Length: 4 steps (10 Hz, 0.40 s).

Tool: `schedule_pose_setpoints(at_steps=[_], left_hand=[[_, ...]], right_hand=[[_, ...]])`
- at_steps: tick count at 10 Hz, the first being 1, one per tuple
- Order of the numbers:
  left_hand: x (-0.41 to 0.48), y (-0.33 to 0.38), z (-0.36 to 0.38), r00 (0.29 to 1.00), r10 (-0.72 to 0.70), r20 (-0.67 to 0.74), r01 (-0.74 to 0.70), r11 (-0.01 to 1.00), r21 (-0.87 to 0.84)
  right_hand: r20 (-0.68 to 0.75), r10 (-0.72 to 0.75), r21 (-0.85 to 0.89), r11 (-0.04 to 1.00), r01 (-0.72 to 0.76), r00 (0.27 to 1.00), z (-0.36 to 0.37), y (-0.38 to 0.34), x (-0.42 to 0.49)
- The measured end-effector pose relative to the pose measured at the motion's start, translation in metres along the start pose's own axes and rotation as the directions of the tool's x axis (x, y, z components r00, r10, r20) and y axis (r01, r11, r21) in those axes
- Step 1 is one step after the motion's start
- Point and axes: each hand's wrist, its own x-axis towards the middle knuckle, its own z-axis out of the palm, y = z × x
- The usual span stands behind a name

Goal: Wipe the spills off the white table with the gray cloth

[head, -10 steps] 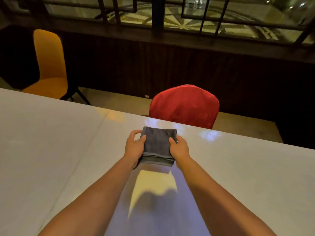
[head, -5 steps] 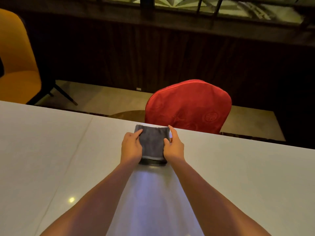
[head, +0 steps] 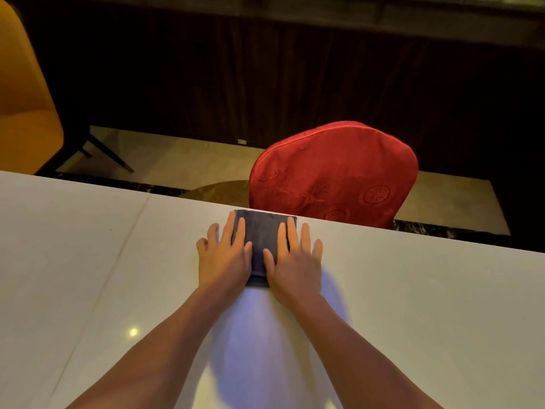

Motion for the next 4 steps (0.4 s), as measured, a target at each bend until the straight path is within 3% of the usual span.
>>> schedule_pose_setpoints(at_steps=[2, 3, 4], left_hand=[[0.008, 0.005, -0.035, 0.956, -0.015, 0.293, -0.052, 0.974, 0.22], [0.008, 0.005, -0.068, 0.943, -0.049, 0.33, -0.024, 0.977, 0.214], [-0.007, 0.005, -0.096, 0.913, 0.017, 0.407, -0.105, 0.975, 0.195]], right_hand=[[0.345, 0.01, -0.025, 1.0, -0.002, 0.939, -0.025, 0.004, 0.003], [0.462, -0.031, 0.012, 1.0, 0.029, 0.886, -0.07, 0.006, 0.002], [0.53, -0.079, 0.046, 0.997, 0.064, 0.844, -0.113, 0.012, -0.014]])
